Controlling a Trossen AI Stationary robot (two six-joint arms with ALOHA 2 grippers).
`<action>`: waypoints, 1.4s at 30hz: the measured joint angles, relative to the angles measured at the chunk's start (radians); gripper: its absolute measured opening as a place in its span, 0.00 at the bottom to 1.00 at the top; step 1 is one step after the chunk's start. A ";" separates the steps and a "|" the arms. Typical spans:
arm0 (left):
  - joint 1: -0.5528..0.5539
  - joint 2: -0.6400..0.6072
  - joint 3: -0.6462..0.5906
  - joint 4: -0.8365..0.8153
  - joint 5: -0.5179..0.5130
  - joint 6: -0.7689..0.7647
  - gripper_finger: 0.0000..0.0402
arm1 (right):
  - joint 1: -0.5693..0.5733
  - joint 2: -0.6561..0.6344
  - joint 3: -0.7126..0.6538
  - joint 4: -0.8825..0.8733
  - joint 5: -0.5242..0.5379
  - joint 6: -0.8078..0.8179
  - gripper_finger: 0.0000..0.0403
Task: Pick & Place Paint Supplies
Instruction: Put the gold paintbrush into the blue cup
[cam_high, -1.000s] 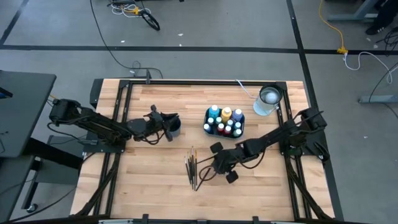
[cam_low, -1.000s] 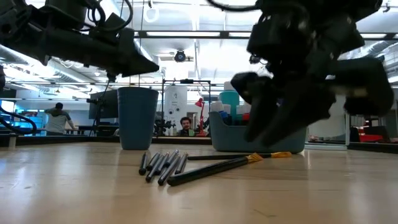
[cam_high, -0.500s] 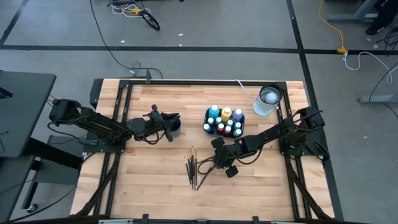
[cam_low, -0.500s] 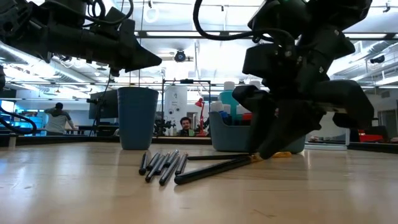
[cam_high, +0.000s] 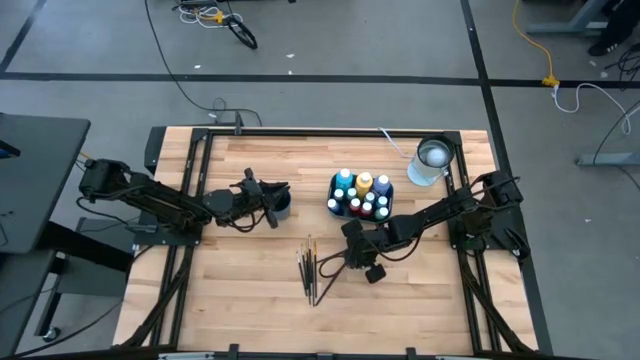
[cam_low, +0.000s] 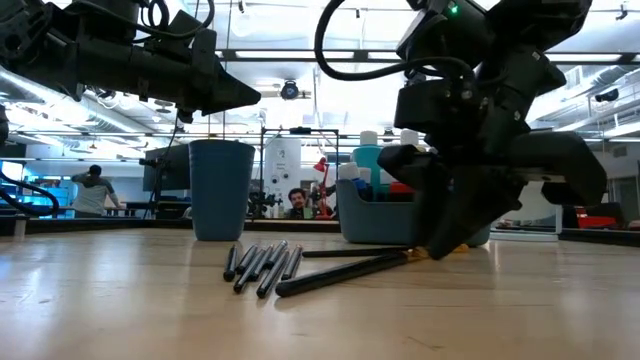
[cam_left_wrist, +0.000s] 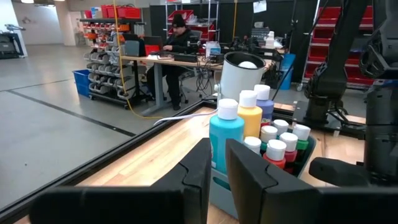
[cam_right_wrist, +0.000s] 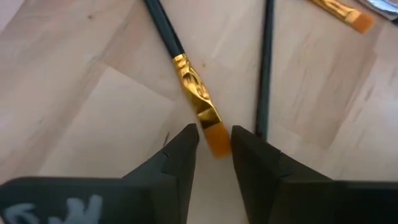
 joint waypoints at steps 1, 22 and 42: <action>0.000 0.000 0.000 0.000 0.000 0.000 0.15 | 0.000 0.000 0.000 0.000 -0.005 0.000 0.25; 0.000 0.000 0.000 0.072 0.112 -0.075 0.15 | 0.046 -0.039 -0.005 -0.013 0.074 -0.170 0.01; 0.000 -0.001 0.001 0.124 0.497 -0.525 0.36 | 0.034 -0.122 0.119 0.189 0.428 -0.860 0.00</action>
